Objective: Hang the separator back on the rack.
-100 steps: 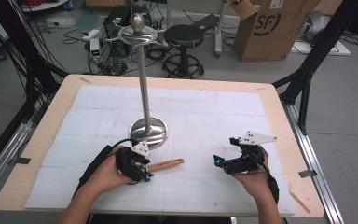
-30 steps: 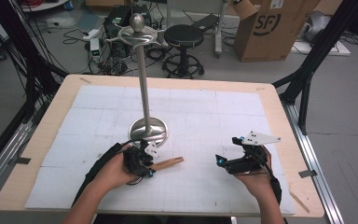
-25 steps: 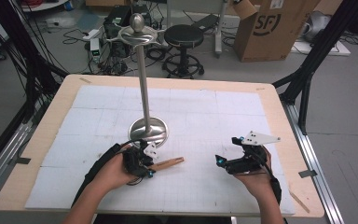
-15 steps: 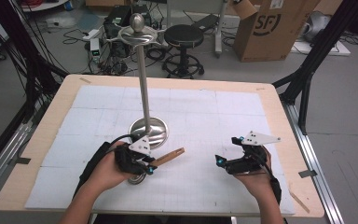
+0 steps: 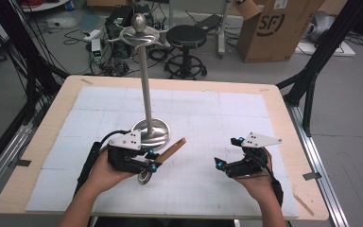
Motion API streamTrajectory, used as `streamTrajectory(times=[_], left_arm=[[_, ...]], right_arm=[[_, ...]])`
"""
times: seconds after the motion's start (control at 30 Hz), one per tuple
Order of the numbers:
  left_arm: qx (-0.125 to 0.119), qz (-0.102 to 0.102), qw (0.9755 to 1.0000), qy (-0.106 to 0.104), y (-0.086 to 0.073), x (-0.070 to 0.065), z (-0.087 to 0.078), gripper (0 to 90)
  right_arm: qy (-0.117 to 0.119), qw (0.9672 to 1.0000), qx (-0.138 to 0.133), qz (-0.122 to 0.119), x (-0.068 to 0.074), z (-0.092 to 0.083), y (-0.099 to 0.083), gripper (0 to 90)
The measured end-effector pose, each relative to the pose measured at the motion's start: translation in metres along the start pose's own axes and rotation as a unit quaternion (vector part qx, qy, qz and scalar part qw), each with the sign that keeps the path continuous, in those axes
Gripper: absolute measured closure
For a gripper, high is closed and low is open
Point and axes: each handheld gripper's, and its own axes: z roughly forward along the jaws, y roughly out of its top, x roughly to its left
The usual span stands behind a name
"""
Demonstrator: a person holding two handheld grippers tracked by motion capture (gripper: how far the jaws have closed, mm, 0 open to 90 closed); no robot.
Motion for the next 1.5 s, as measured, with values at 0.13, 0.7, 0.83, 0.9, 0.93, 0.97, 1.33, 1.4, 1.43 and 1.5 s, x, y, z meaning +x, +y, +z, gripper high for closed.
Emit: streamTrajectory(times=[0.13,0.7,0.83,0.9,0.93,0.97,1.33,1.4,1.43,1.5], left_arm=[[-0.011,0.002,0.9999,-0.011,0.0,0.0,0.001,68.9],[-0.083,-0.003,0.996,-0.033,0.01,0.004,-0.017,68.9],[-0.087,0.006,0.9958,-0.028,0.018,0.003,-0.019,68.9],[-0.092,0.008,0.9954,-0.027,0.022,0.003,-0.018,68.9],[-0.091,0.011,0.9954,-0.028,0.023,0.002,-0.018,68.9],[-0.091,0.011,0.9954,-0.028,0.023,0.002,-0.018,68.9],[-0.101,0.017,0.9943,-0.029,0.026,-0.001,-0.015,68.9],[-0.1,0.017,0.9943,-0.031,0.026,0.0,-0.015,68.8],[-0.096,0.02,0.9948,-0.029,0.026,-0.001,-0.015,68.8],[-0.094,0.02,0.9949,-0.03,0.026,-0.001,-0.014,68.8]], right_arm=[[0.005,1.0,-0.003,-0.006,0.004,0.0,0.004,1.7],[0.088,0.993,-0.06,-0.051,0.037,0.007,0.063,1.7],[0.116,0.9889,-0.076,-0.052,0.042,0.011,0.074,1.7],[0.13,0.9869,-0.08,-0.053,0.044,0.014,0.078,1.8],[0.133,0.9864,-0.081,-0.053,0.046,0.015,0.08,1.8],[0.14,0.9851,-0.085,-0.053,0.047,0.016,0.081,1.8],[0.192,0.9746,-0.105,-0.05,0.058,0.03,0.09,5.2],[0.195,0.9734,-0.106,-0.055,0.06,0.032,0.091,6.2],[0.198,0.9726,-0.109,-0.055,0.061,0.033,0.092,7.3],[0.203,0.9706,-0.115,-0.059,0.062,0.034,0.093,13.9]])
